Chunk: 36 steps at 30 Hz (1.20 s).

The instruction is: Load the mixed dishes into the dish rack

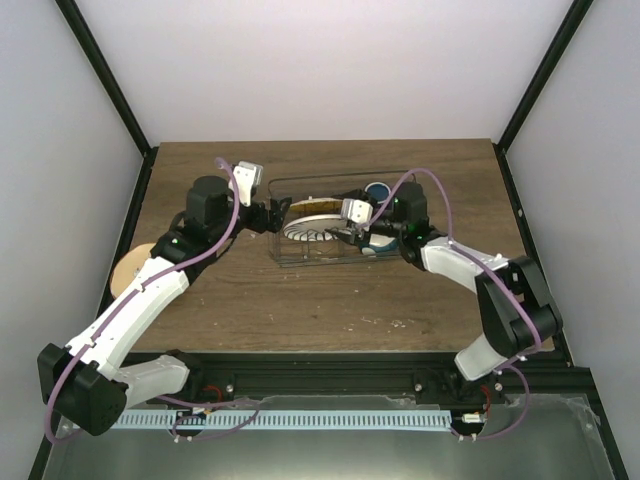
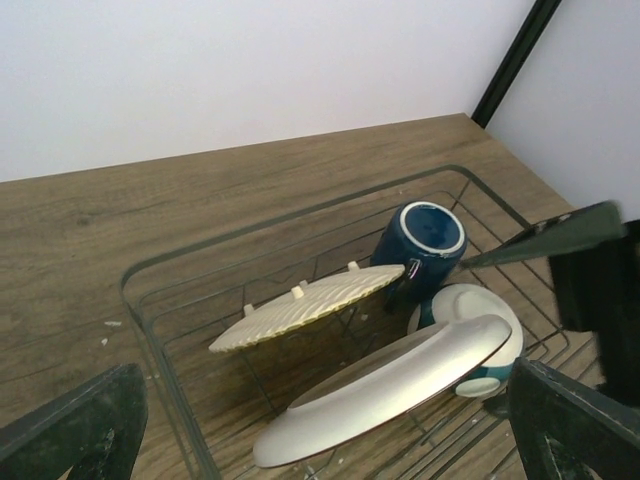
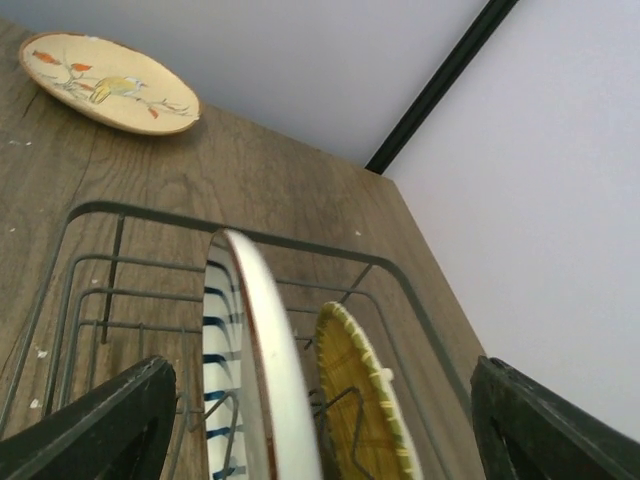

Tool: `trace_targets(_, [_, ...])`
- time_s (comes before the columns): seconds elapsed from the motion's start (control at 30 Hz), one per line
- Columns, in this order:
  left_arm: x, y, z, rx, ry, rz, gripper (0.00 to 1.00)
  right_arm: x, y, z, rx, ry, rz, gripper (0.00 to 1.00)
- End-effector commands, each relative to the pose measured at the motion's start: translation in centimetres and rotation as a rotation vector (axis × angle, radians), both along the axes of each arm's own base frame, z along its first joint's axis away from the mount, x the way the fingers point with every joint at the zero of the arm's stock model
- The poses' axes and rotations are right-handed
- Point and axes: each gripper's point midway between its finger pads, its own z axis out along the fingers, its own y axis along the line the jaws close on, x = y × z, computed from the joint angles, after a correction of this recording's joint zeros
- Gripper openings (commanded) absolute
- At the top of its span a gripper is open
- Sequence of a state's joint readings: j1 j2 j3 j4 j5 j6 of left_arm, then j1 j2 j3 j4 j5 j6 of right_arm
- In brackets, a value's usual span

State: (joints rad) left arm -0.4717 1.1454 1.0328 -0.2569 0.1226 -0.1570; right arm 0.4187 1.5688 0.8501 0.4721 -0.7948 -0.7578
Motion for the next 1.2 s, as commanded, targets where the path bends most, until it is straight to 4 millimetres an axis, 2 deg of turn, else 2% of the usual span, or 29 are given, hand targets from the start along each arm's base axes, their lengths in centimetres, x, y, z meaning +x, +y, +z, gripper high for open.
trace_targets(0.0, [-0.1,1.5,-0.3,0.026,0.017,0.066,1.0,-0.7,-0.7,3.8,0.038,-0.019,-0.055,0.83])
trace_targets(0.07, [-0.2,2.6,-0.1,0.049,0.035,0.119,1.0,-0.7,-1.3,5.5,0.068,0.018,-0.103,0.87])
trace_targets(0.17, [-0.1,5.1,-0.8,0.066,0.122,0.214,1.0,0.7,-2.5,8.2,0.136,0.145,-0.25,0.92])
trace_targets(0.2, [0.2,6.3,-1.5,0.046,0.18,0.243,1.0,1.3,-2.9,9.2,0.166,0.209,-0.303,0.93])
trace_targets(0.3, [1.2,11.3,-3.8,-0.032,0.346,0.366,1.0,2.1,-3.8,9.8,0.199,0.41,-0.421,0.92])
trace_targets(0.4, [1.3,15.1,-5.5,-0.011,0.423,0.485,1.0,1.6,-3.9,9.4,0.209,0.459,-0.518,0.91])
trace_targets(0.57, [1.2,21.3,-6.8,0.045,0.506,0.658,1.0,-0.3,-3.5,7.6,0.201,0.582,-0.59,0.9])
trace_targets(0.67, [0.5,25.2,-8.4,0.024,0.589,0.751,1.0,-1.5,-3.7,6.4,0.202,0.656,-0.604,0.89])
trace_targets(0.77, [-0.6,28.0,-10.0,-0.025,0.654,0.814,1.0,-2.7,-4.2,5.5,0.21,0.694,-0.609,0.89])
trace_targets(0.83, [-1.8,29.1,-11.1,-0.042,0.691,0.856,1.0,-3.2,-4.7,5.1,0.212,0.704,-0.625,0.89])
trace_targets(0.9, [-2.9,29.5,-11.9,-0.057,0.711,0.879,1.0,-3.5,-5.1,4.7,0.21,0.715,-0.642,0.89])
trace_targets(1.07, [-4.8,28.4,-13.9,-0.099,0.742,0.884,1.0,-3.9,-5.4,4.1,0.204,0.728,-0.648,0.89])
trace_targets(1.17, [-5.5,27.6,-15.8,-0.114,0.782,0.861,0.99,-3.9,-4.9,3.5,0.197,0.746,-0.628,0.89])
